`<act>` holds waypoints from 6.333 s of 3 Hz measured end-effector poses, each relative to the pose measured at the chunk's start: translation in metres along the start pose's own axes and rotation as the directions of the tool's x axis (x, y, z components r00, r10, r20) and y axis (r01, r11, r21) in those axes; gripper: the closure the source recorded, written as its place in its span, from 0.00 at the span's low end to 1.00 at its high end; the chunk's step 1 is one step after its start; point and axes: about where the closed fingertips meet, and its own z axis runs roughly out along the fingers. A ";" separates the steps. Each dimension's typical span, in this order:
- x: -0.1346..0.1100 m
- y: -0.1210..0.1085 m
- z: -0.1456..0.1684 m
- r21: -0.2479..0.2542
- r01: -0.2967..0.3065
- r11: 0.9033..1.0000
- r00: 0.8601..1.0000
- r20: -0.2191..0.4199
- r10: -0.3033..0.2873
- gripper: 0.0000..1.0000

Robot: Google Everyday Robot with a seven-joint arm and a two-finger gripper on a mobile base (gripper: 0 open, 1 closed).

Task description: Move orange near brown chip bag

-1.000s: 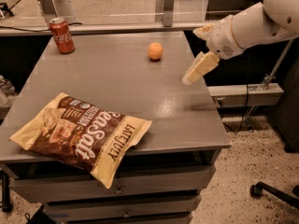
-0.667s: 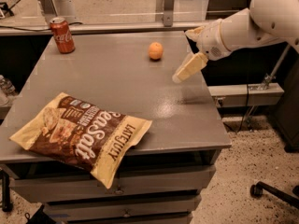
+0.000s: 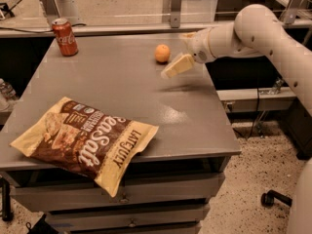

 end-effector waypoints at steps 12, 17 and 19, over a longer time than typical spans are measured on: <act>-0.030 0.085 -0.022 -0.274 -0.104 0.956 0.964 0.210 0.165 1.00; -0.028 0.145 -0.048 -0.500 0.004 0.866 0.980 0.176 0.097 1.00; -0.008 0.203 -0.064 -0.575 0.053 0.816 0.993 0.119 0.019 1.00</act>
Offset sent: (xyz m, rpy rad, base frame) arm 0.0851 -0.0121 -0.0374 0.1355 -0.0011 -0.1515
